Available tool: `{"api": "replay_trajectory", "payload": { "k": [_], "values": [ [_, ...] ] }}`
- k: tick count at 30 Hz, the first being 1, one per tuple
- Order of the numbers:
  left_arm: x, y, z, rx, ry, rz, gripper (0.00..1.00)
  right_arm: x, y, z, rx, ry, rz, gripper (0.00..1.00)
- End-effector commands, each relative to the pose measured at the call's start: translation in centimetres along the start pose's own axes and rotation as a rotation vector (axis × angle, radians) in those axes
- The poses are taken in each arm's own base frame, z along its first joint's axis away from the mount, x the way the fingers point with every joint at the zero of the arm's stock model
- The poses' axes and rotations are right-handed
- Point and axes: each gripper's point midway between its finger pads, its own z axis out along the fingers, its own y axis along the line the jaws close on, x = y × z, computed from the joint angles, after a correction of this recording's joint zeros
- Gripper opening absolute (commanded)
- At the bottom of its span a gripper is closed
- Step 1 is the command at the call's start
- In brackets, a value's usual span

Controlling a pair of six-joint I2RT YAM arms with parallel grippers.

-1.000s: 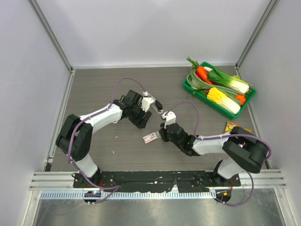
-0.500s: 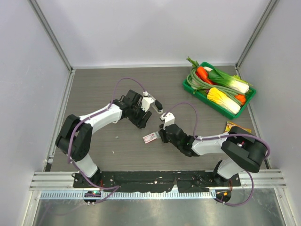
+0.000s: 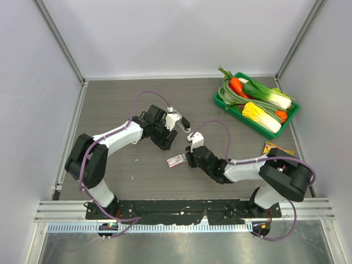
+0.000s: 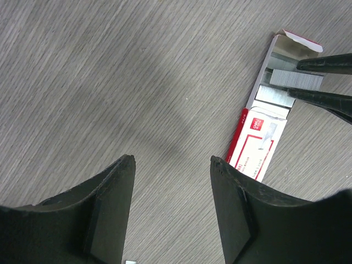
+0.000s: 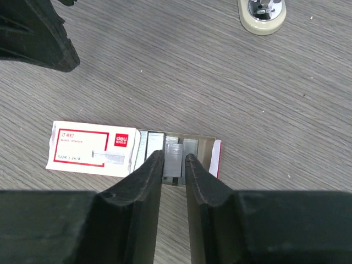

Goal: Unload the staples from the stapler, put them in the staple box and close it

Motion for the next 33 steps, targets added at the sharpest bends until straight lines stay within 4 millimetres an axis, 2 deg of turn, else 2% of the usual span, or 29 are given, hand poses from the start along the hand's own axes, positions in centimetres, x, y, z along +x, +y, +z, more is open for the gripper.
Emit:
{"api": "replay_trajectory", "payload": {
  "k": [1,5,12,16,18,22,26,33],
  "values": [
    [-1.4,-0.4,-1.3,0.012,-0.050,0.002,0.61,-2.4,0.3,-0.2,0.012,-0.060,0.001,0.31],
    [-1.5,-0.4,-1.4,0.015,-0.054,0.000,0.61,-2.4,0.4,-0.6,0.007,-0.062,-0.003,0.37],
    [-1.5,-0.5,-1.4,0.017,-0.052,-0.003,0.61,-3.1,0.6,-1.0,0.004,-0.076,-0.003,0.37],
    [-1.4,-0.5,-1.4,0.017,-0.051,-0.004,0.60,-3.7,0.0,-1.6,0.030,-0.090,0.006,0.28],
    [-1.6,-0.5,-1.4,0.016,-0.054,-0.003,0.60,-3.9,-0.2,-2.1,0.035,-0.100,0.014,0.18],
    [-1.9,-0.6,-1.1,0.028,-0.054,-0.016,0.60,-2.9,-0.6,-2.8,0.038,-0.071,0.016,0.01],
    [-2.0,-0.7,-1.0,0.036,-0.052,-0.022,0.60,-1.5,-0.6,-3.3,0.013,-0.037,0.022,0.01],
    [-2.0,-0.6,-0.9,0.035,-0.049,-0.019,0.60,-0.4,0.0,-3.5,-0.033,-0.005,0.024,0.01]
  ]
}}
